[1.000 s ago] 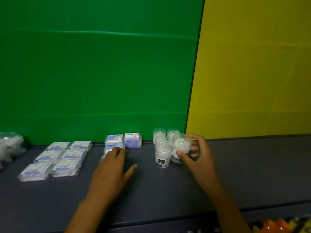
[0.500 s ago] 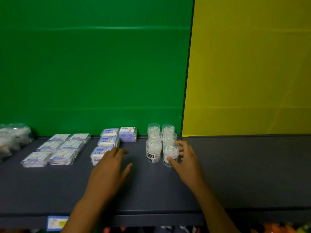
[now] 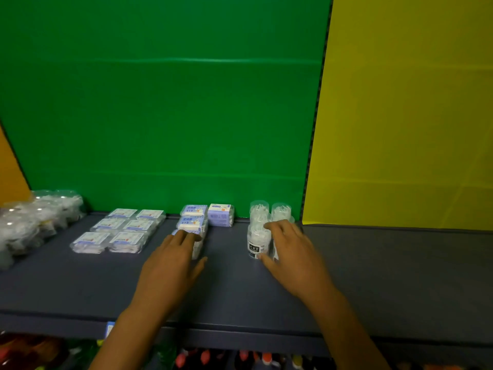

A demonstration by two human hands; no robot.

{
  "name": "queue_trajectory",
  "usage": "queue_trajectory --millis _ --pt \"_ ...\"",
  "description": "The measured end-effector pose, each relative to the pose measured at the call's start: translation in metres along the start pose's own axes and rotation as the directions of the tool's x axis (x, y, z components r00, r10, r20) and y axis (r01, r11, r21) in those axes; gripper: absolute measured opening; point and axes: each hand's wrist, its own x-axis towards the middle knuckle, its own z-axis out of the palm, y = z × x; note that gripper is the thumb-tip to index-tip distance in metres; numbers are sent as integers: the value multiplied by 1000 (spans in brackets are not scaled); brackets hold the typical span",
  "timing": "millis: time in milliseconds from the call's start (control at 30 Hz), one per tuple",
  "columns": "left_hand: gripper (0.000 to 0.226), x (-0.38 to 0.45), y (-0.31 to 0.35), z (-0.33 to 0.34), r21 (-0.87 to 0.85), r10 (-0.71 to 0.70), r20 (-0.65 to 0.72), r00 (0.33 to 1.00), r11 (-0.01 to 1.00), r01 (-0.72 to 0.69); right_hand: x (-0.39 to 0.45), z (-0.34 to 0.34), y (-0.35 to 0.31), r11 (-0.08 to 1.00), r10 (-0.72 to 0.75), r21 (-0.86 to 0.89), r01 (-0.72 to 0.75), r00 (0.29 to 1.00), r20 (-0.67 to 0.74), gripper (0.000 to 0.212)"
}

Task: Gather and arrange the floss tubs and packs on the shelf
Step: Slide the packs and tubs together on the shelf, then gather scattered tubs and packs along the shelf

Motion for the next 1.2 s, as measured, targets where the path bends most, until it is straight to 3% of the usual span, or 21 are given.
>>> queue_trajectory --millis 167,467,900,1200 --pt "48 -27 -39 -23 24 -61 4 998 998 61 2 3 -55 996 -59 -63 68 990 128 58" --pt "47 -118 -146 -87 30 -182 -26 983 983 183 -6 37 -198 977 -215 43 211 942 257 54" --pt "46 -291 -311 -210 213 -437 -151 887 862 461 -22 86 -452 836 -519 323 444 832 198 53" --pt "46 -332 -398 -249 250 -564 -228 794 754 607 9 122 -570 745 -633 374 552 762 137 49"
